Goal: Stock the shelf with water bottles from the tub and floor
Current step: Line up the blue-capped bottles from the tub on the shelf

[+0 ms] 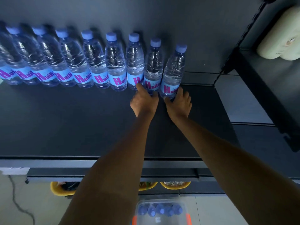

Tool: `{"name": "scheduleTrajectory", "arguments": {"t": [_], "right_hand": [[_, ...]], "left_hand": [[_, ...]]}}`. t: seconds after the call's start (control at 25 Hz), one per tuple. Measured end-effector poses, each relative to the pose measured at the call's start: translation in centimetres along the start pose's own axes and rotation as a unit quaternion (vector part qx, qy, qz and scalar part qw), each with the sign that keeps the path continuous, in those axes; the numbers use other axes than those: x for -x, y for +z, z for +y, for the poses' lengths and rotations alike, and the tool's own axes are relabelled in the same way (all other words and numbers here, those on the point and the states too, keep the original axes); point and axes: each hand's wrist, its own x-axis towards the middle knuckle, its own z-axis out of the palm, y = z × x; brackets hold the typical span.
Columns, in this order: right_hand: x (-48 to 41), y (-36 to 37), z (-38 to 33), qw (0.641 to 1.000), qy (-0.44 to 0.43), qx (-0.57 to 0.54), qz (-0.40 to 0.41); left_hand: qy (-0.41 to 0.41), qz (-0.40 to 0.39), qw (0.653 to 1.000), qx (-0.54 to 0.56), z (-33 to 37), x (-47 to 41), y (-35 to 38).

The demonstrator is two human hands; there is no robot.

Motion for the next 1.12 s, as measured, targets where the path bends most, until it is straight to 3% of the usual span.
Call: {"name": "scheduleTrajectory", "arguments": {"t": [0.28, 0.48, 1.12], "right_hand": [[-2.5, 0.5, -0.5, 0.998, 0.007, -0.058, 0.021], [-3.3, 0.7, -0.4, 0.999, 0.001, -0.04, 0.011], [-4.2, 0.6, -0.7, 0.999, -0.003, -0.046, 0.009]], "left_hand": [[-0.035, -0.001, 0.999, -0.038, 0.4, -0.8, 0.4], [-0.043, -0.005, 0.996, -0.077, 1.1, -1.2, 0.4], [-0.007, 0.001, 0.996, -0.086, 1.3, -1.1, 0.5]]}}
